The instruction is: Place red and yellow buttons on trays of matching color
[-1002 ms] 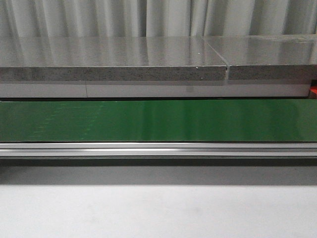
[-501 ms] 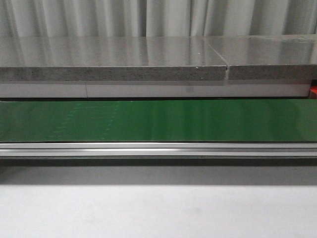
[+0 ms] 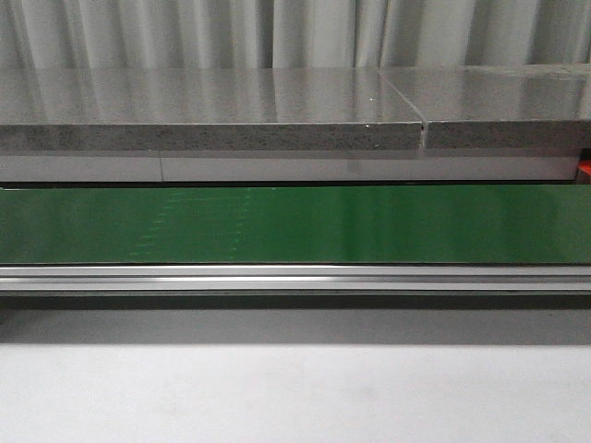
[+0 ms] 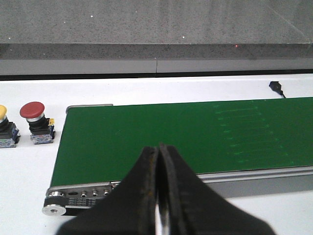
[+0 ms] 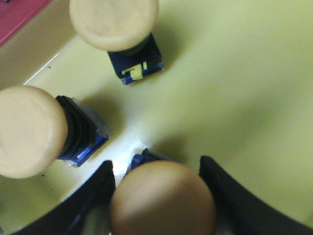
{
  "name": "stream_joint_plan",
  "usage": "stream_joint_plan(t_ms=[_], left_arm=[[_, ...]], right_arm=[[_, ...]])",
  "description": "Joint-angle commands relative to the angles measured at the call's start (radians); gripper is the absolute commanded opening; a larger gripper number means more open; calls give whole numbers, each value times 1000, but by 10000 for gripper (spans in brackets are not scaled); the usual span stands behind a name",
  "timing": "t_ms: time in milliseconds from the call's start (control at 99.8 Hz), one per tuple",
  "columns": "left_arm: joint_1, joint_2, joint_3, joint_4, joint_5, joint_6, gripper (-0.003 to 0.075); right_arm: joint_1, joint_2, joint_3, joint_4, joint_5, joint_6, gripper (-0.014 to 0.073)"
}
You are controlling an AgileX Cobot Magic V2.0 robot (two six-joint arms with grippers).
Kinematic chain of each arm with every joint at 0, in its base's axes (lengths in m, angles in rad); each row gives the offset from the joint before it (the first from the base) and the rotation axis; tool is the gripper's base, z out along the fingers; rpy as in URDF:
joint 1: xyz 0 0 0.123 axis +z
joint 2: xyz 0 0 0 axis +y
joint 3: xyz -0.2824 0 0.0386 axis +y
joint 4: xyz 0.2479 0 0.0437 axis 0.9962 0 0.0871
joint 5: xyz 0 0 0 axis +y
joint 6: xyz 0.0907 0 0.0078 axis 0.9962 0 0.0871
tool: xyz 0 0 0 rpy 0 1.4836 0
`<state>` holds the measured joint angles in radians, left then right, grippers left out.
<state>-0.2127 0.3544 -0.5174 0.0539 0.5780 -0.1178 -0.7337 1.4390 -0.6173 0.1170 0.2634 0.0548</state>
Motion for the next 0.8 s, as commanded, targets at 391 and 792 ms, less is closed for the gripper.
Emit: stream_joint_plan(t_ms=[391,792], left_arm=[[-8,8,-25,-3,-69,-3,-19],[-8,8,-25,-3,-69,-3,-19]], right_arm=[[-6,-22,-24,0,-60,-3,579],[6,-126,-24,59,-104,-3,601]])
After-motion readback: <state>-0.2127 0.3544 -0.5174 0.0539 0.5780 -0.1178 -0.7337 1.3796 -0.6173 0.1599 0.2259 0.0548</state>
